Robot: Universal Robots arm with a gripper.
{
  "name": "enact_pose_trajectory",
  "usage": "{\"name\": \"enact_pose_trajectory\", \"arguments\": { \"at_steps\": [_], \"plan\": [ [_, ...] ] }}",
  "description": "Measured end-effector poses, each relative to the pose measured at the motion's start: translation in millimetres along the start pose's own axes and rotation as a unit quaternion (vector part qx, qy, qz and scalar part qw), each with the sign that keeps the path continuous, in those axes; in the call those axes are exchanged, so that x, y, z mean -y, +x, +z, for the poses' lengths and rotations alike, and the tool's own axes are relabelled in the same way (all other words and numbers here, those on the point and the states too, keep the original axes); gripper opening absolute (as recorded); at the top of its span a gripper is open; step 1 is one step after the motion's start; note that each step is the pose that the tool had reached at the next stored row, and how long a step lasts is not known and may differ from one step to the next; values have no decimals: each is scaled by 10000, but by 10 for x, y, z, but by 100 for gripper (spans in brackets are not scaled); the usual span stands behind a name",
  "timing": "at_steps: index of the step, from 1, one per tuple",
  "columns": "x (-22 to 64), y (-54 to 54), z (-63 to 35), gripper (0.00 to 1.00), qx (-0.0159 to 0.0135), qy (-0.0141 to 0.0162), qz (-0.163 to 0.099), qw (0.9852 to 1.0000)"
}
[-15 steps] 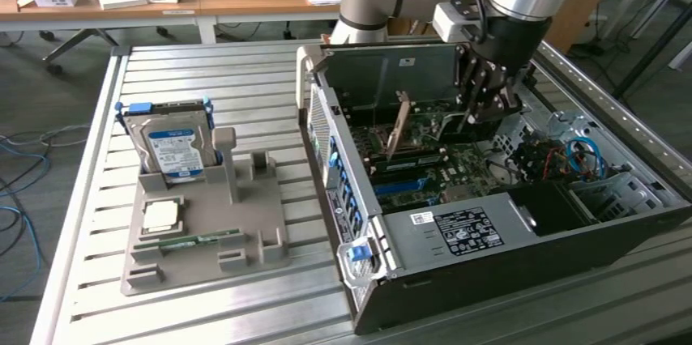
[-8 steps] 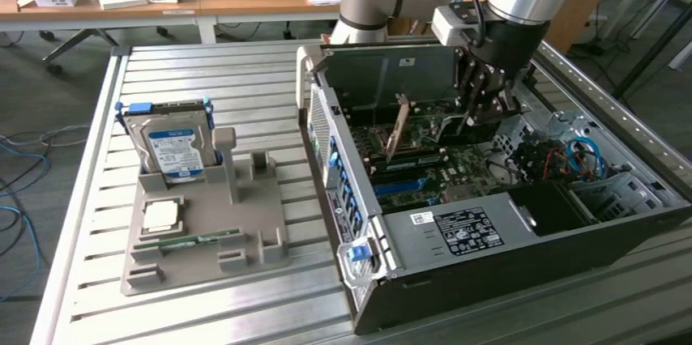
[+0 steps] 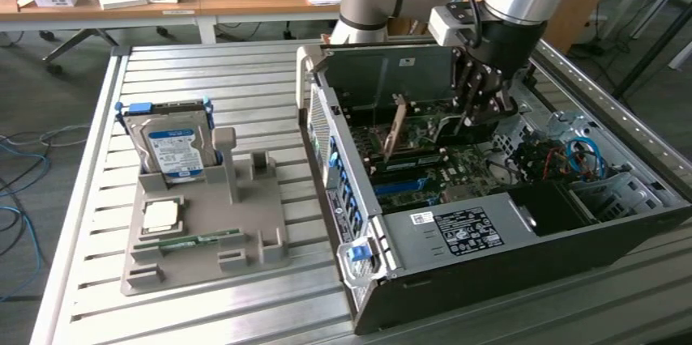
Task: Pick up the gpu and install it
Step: 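Insert the gpu into the slot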
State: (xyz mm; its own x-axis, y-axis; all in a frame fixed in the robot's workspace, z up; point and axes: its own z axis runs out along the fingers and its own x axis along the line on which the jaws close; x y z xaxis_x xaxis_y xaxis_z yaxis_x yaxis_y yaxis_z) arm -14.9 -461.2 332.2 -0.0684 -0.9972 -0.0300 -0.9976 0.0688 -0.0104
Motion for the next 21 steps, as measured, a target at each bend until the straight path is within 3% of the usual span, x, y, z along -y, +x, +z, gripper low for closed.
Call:
{"name": "enact_pose_trajectory", "arguments": {
  "at_steps": [10, 16, 21],
  "plan": [
    [-32, 5, 100, 26, 0, 0, -13, 10000],
    [-33, 6, 103, 26, -1, -1, -12, 10000],
    [-113, 11, 104, 26, 0, 2, -12, 10000]
  ]
}}
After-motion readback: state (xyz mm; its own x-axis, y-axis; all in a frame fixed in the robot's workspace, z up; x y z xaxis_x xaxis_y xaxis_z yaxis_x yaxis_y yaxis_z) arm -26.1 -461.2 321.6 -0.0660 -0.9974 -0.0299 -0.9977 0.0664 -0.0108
